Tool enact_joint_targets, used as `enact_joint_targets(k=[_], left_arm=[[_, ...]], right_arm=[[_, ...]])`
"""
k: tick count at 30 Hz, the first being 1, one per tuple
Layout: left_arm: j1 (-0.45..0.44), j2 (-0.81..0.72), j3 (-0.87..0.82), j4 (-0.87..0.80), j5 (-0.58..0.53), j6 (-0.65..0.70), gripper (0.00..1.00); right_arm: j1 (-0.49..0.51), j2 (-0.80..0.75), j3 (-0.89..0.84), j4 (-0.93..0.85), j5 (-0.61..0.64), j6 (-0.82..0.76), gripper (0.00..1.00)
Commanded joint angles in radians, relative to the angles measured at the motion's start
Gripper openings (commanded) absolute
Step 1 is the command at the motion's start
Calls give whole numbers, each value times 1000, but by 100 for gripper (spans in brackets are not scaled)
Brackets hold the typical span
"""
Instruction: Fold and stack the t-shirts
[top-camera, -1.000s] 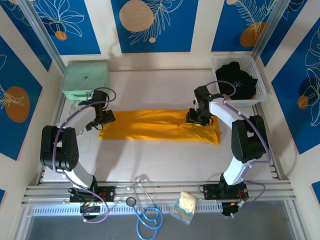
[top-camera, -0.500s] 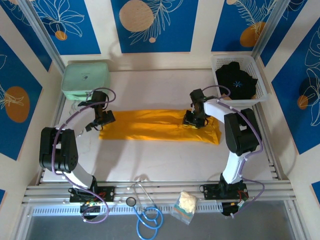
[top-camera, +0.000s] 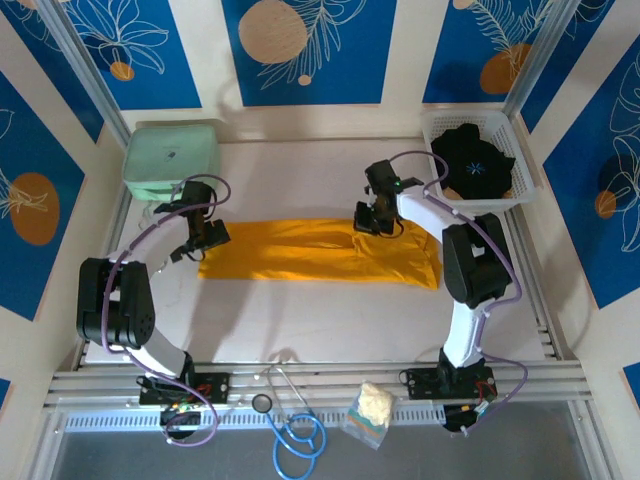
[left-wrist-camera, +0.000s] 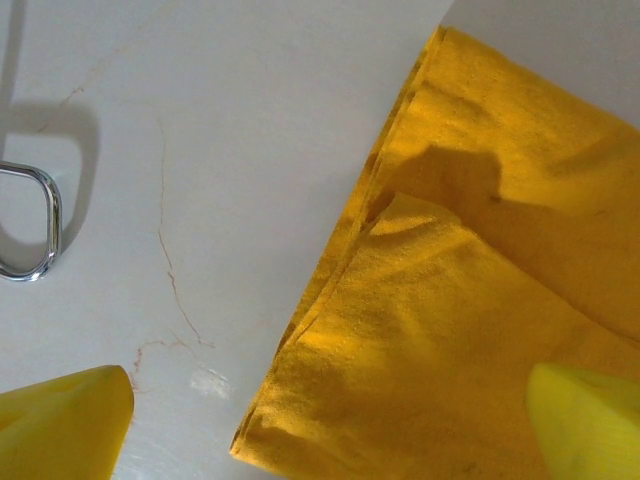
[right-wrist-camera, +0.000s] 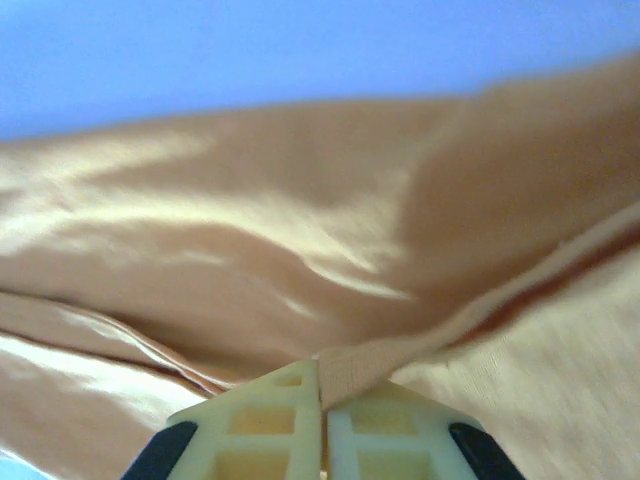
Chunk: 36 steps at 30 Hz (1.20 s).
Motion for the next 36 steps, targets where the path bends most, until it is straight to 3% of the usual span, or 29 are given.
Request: enact_joint_targets(k=[1, 6, 15, 18, 20, 25, 28, 36], left_arm=[[-2, -13, 2, -34, -12, 24, 100], [-19, 3, 22, -45, -11, 32, 99], [-108, 133, 173, -66, -9, 56, 97], [-109, 235, 251, -73, 4, 69, 79], [-109, 310, 301, -84, 11, 77, 70], [-117, 403, 333, -95, 45, 73, 65], [-127, 403, 298, -100, 47, 63, 65], [-138, 243, 59, -79, 52, 11, 66]], right_arm=[[7, 77, 83, -33, -33, -3, 22], [13, 113, 144, -69, 0, 1, 37], [4, -115, -13, -75, 139, 5, 39], [-8, -217, -136, -74, 168, 25, 34], [-22, -277, -230, -65, 172, 46, 26], [-83, -349, -406, -18, 140, 109, 7], [-126, -321, -432, 6, 125, 118, 0], [-198, -39, -205, 0, 106, 14, 0]])
